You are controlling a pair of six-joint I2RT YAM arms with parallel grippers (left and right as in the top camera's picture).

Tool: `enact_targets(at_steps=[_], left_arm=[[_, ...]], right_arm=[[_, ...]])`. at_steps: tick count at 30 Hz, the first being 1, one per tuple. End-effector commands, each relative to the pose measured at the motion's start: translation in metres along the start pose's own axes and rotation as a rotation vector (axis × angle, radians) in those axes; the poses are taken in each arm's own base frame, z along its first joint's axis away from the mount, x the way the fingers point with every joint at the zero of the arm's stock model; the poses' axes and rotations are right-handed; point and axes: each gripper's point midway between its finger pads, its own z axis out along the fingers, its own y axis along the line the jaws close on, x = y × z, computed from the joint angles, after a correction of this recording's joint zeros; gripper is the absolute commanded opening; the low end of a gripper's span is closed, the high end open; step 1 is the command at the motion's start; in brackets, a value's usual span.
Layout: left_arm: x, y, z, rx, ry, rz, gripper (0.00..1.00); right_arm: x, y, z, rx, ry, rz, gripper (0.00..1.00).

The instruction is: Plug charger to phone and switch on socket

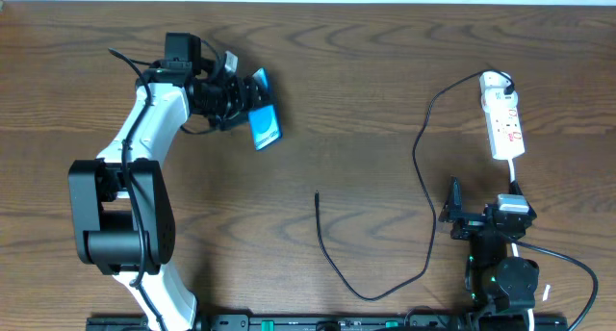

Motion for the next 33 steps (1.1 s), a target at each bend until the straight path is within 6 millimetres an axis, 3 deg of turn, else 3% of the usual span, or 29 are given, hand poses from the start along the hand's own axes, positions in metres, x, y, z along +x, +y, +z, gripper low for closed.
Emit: enact_targets(at_steps=[1, 7, 13, 25, 33], left_arm=[[0.005, -0.063, -0.021, 0.272, 0.067, -0.116, 0.07], [0.009, -0.093, -0.033, 0.426, 0.171, -0.287, 0.08], [0.017, -0.108, -0.042, 0.492, 0.292, -0.468, 0.07], [0.021, -0.114, -0.046, 0.484, 0.394, -0.704, 0.07], [0.021, -0.114, -0.046, 0.479, 0.399, -0.726, 0.07]], right_arm=[[0.0, -0.002, 0.0, 0.009, -0.002, 0.011, 0.99], [0.0, -0.002, 0.0, 0.01, -0.002, 0.011, 0.99], [0.0, -0.002, 0.0, 0.01, -0.002, 0.011, 0.99], [0.0, -0.002, 0.0, 0.009, -0.002, 0.011, 0.99], [0.0, -0.002, 0.0, 0.009, -0.002, 0.011, 0.99]])
